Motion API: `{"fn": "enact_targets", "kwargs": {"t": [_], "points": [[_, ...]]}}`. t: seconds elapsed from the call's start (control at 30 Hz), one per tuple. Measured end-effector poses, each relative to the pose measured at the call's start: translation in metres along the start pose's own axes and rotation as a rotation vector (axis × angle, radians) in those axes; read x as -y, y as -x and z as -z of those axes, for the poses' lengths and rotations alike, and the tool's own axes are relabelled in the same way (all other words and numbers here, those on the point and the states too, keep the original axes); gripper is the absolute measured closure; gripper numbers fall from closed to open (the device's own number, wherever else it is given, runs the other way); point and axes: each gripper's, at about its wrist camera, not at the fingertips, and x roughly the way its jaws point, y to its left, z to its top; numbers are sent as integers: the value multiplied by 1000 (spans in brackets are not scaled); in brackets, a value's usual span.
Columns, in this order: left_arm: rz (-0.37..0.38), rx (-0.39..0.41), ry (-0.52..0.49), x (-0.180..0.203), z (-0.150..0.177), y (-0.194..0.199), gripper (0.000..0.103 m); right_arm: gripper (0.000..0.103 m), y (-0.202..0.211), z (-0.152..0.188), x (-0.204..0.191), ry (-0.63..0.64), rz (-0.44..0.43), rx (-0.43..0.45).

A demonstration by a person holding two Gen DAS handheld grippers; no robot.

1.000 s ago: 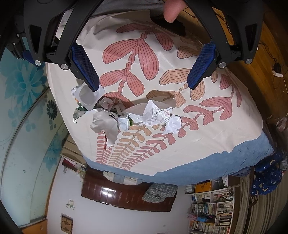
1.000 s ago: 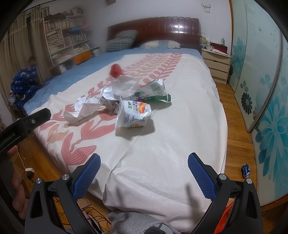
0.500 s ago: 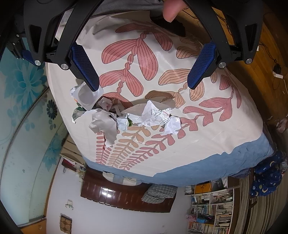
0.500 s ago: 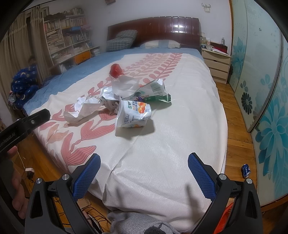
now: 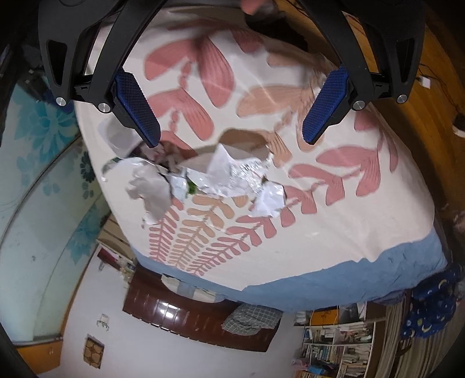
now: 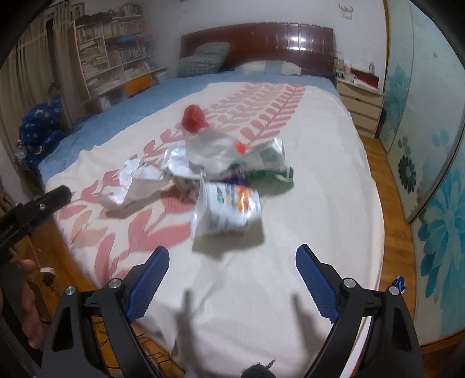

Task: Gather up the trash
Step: 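Grasp the crumpled white paper with the left tool while the right tool grasps the yogurt cup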

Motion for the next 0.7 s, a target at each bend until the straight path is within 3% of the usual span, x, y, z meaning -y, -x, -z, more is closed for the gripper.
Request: {"fn": "enact_targets", "kwargs": {"t": [0.2,0.43,0.53,0.7], "points": [[10,-26,-2,-7,-7,-18,6,16,-33,-19,-9,-19,10,-26],[28,-2,3,-9,-8,-15,6,17,-73,-32,-17,-38,58,-88],[34,6,-8,-7,-8,-14,6,31,-92,-31,-20,-41,66,-137],[36,3,-44,-1,-7,-18,6,39,-95,-30,-18,-49,33,-130]]}}
